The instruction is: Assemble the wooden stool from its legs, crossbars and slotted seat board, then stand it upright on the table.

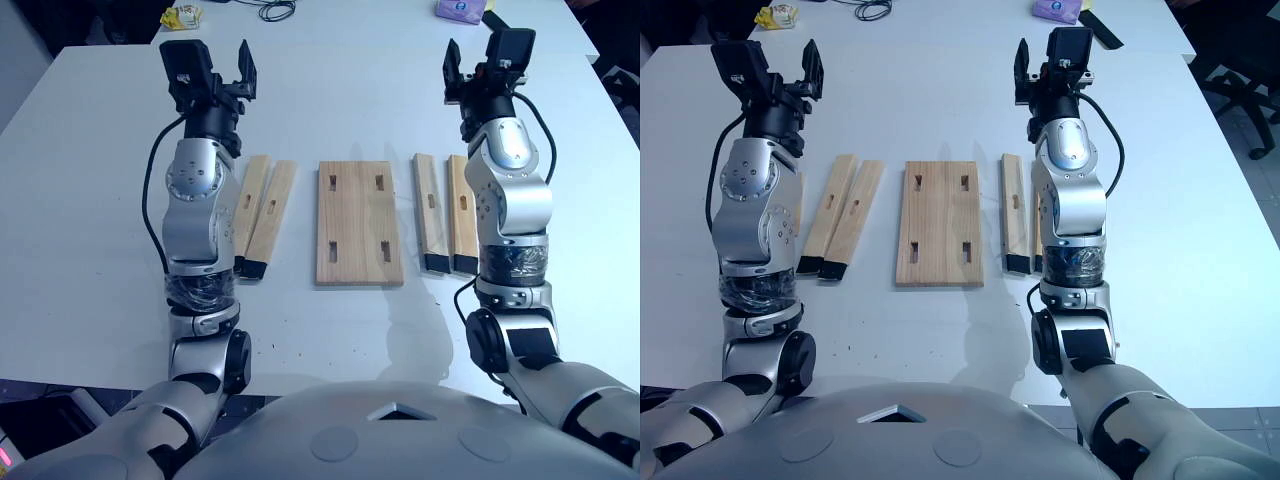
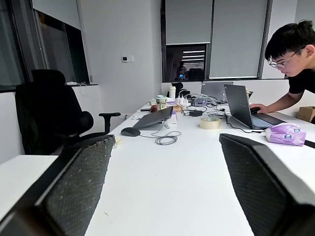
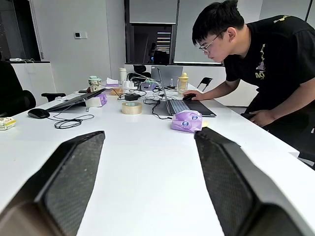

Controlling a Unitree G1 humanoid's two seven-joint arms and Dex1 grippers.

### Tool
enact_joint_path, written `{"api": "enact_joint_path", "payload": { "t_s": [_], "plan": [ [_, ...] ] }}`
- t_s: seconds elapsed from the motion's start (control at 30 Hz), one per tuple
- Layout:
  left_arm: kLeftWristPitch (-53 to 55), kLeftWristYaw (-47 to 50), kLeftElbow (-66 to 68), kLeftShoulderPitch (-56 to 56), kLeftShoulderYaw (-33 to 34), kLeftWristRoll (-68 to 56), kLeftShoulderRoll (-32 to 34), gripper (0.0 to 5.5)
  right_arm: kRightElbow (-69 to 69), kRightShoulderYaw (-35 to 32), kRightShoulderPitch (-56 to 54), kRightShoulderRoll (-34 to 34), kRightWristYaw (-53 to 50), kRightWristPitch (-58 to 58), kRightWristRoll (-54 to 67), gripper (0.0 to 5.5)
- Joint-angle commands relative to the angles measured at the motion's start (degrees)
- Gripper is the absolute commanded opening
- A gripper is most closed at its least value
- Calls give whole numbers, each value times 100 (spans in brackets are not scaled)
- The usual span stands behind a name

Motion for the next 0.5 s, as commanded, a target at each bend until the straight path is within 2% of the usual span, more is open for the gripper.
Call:
{"api": "enact_joint_path", "payload": {
  "t_s": [0.03, 0.5],
  "plan": [
    [128, -63, -44, 82, -12, -64, -37, 395, -90, 43, 16, -5, 117, 194, 43, 336],
    [146, -86, -122, 316, 81, -229, -118, 395, -281, -18, 55, 191, 168, 156, 175, 336]
  ]
}}
